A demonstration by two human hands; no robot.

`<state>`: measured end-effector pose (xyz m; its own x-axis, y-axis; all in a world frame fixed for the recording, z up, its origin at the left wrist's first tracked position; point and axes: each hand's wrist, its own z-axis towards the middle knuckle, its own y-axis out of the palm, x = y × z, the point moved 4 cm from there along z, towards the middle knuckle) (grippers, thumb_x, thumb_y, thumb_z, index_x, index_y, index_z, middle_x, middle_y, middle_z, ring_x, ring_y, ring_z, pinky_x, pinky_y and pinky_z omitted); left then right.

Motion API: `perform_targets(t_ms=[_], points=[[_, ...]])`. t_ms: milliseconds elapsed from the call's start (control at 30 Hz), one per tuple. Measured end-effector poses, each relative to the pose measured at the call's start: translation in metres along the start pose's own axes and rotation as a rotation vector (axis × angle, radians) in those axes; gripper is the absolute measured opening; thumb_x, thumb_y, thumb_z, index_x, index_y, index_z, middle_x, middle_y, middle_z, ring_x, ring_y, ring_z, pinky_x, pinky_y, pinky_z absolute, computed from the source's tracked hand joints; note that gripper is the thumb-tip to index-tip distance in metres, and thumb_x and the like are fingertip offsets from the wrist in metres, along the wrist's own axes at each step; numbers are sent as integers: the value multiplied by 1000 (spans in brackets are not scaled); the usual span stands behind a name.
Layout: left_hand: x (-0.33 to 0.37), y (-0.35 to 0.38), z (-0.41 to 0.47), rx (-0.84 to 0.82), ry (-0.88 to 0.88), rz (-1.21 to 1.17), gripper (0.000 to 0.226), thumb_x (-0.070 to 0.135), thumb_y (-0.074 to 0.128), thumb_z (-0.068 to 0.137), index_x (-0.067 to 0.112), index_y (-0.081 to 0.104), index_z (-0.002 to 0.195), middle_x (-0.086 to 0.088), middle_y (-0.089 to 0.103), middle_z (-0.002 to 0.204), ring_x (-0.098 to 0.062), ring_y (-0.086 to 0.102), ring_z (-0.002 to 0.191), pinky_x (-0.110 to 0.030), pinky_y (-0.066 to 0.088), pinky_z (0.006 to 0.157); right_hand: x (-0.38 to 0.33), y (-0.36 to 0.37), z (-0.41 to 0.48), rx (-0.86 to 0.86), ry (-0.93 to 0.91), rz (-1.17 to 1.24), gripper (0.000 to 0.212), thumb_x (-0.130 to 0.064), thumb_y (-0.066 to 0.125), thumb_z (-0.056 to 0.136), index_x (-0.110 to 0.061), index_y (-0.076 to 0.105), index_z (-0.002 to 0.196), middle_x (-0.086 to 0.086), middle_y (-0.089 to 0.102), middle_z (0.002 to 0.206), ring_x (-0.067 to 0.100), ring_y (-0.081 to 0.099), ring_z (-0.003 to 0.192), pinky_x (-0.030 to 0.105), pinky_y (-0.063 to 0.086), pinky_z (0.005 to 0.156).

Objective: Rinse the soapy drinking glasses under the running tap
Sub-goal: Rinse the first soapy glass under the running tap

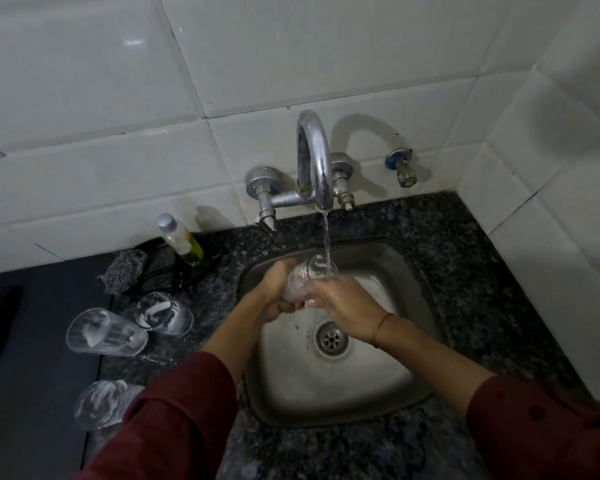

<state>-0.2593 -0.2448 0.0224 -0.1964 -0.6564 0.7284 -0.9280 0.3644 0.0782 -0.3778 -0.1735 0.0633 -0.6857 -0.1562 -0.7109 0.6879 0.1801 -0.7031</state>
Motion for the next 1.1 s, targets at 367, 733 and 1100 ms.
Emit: perform_targets(t_ms=[367,733,1100], points=[[-2,-1,-3,1,48,-42,45,37,27,103,16,52,71,-4,44,53,-9,26,36,-16,14,34,-2,-11,7,109,98,229,18,-8,66,92,-17,72,106,1,75,102,14,69,93,24,54,80],[-11,-10,-1,-107,53,-102,57,46,30,102,11,63,72,-11,48,58,-10,28,32,-15,17,30,-9,-11,8,35,5,59,12,-12,68,92,-21,71,98,-4,75,93,12,70,91,33,57,80],[-3,-8,0,-116,86,-56,54,49,37,103,4,64,89,-8,56,57,-14,41,35,-17,23,30,-2,-14,0,97,-50,-152,21,-6,68,90,-20,73,104,1,74,102,16,69,93,30,56,79]])
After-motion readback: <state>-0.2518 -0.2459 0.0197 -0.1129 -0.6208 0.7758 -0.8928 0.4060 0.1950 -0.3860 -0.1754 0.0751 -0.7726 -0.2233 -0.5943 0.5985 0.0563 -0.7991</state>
